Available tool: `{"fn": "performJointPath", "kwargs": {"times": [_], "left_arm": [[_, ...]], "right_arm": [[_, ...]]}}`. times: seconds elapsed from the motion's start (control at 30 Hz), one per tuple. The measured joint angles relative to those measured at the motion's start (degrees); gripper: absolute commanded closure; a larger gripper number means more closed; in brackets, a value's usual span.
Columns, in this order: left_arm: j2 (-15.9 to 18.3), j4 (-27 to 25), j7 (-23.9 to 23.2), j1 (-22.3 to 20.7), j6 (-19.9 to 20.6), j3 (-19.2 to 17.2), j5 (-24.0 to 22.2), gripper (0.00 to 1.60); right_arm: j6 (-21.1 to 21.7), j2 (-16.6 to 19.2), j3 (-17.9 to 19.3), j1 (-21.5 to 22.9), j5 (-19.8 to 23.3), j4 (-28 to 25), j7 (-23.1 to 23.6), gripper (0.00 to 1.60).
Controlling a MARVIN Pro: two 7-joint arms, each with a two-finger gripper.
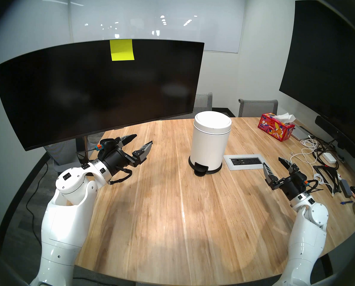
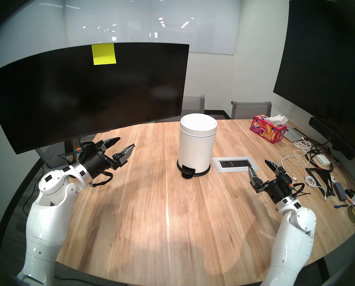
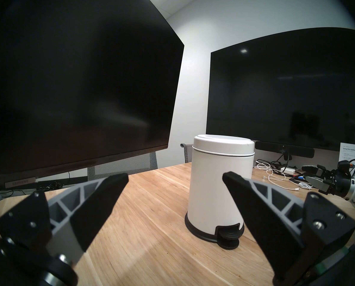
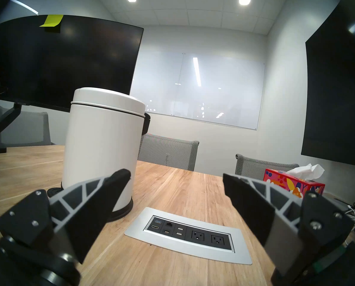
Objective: Peel the sticky note off the monitor, open the trash can lid and drop the sticker into the trash can
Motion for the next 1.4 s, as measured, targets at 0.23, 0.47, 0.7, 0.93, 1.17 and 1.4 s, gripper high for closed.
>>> {"fn": "performJointPath", "kwargs": {"times": [0.23, 0.47, 0.7, 0.93, 1.17, 1.4], "left_arm": [[-0.03, 0.01, -0.02, 0.00, 0.00, -0.01, 0.00, 0.00], [-0.05, 0.02, -0.03, 0.00, 0.00, -0.02, 0.02, 0.00], [-0.07, 0.03, -0.04, 0.00, 0.00, -0.03, 0.03, 0.00], [-0.09, 0.04, -0.05, 0.00, 0.00, -0.04, 0.04, 0.00], [-0.11, 0.04, -0.06, 0.01, 0.00, -0.05, 0.05, 0.00], [-0.12, 0.04, -0.07, 0.01, 0.01, -0.06, 0.06, 0.00]], "right_arm": [[0.00, -0.01, 0.02, 0.00, -0.03, 0.01, 0.00, 0.00], [0.00, -0.02, 0.04, 0.00, -0.04, 0.02, 0.00, 0.00], [0.00, -0.02, 0.05, 0.00, -0.04, 0.02, 0.00, 0.00], [0.00, -0.04, 0.06, 0.00, -0.05, 0.02, 0.01, 0.00], [0.00, -0.04, 0.07, 0.00, -0.06, 0.02, 0.01, 0.00], [0.00, -0.05, 0.08, 0.00, -0.06, 0.02, 0.01, 0.00]]}}
